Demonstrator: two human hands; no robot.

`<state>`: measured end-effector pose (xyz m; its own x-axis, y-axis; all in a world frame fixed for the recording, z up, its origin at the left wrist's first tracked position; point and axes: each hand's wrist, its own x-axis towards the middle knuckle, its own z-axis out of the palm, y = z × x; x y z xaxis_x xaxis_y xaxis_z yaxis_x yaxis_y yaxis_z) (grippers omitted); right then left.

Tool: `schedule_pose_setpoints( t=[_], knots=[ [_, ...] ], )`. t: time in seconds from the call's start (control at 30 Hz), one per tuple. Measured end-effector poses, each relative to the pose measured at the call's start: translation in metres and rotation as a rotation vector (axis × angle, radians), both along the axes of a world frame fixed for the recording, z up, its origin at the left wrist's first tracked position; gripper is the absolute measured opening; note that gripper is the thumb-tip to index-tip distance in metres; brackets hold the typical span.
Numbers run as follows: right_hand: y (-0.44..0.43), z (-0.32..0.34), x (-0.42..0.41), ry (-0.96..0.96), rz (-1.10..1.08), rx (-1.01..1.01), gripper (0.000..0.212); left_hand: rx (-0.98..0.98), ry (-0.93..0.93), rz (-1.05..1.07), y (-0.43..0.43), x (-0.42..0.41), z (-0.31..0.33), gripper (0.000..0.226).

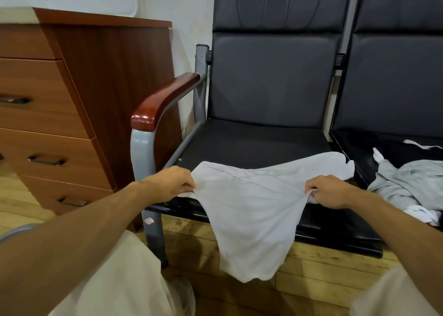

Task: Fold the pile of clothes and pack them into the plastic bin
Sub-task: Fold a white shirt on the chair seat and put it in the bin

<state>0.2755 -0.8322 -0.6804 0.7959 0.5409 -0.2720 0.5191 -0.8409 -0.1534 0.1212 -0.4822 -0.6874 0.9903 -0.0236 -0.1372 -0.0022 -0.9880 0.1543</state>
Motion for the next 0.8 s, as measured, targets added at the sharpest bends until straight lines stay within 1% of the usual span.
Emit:
schedule_pose_setpoints(
  t=[0.1, 0.27, 0.37, 0.47, 0.67, 0.73, 0.8],
  knots=[
    [-0.002, 0.000, 0.000, -0.003, -0.008, -0.008, 0.021, -0.069, -0.037, 0.058, 0.001, 0.000, 0.000, 0.025],
    [-0.002, 0.000, 0.000, -0.005, -0.017, -0.019, 0.021, -0.182, -0.177, 0.131, 0.004, -0.004, 0.005, 0.017],
    [-0.001, 0.000, 0.001, -0.015, -0.014, -0.027, 0.022, -0.198, -0.162, 0.128, 0.003, -0.006, 0.005, 0.013],
    [-0.001, -0.001, 0.001, -0.017, -0.019, -0.026, 0.022, -0.226, -0.132, 0.125, 0.005, -0.011, 0.008, 0.018],
    [-0.004, -0.003, 0.000, -0.019, -0.021, -0.006, 0.020, -0.101, -0.096, 0.052, 0.003, -0.018, 0.008, 0.024],
    [-0.006, -0.002, -0.001, -0.026, -0.015, 0.010, 0.022, -0.055, -0.046, 0.001, 0.001, -0.020, 0.008, 0.028],
    [-0.008, -0.001, -0.003, -0.031, -0.007, 0.027, 0.023, 0.049, 0.034, -0.063, -0.002, -0.020, 0.008, 0.034]
  ],
)
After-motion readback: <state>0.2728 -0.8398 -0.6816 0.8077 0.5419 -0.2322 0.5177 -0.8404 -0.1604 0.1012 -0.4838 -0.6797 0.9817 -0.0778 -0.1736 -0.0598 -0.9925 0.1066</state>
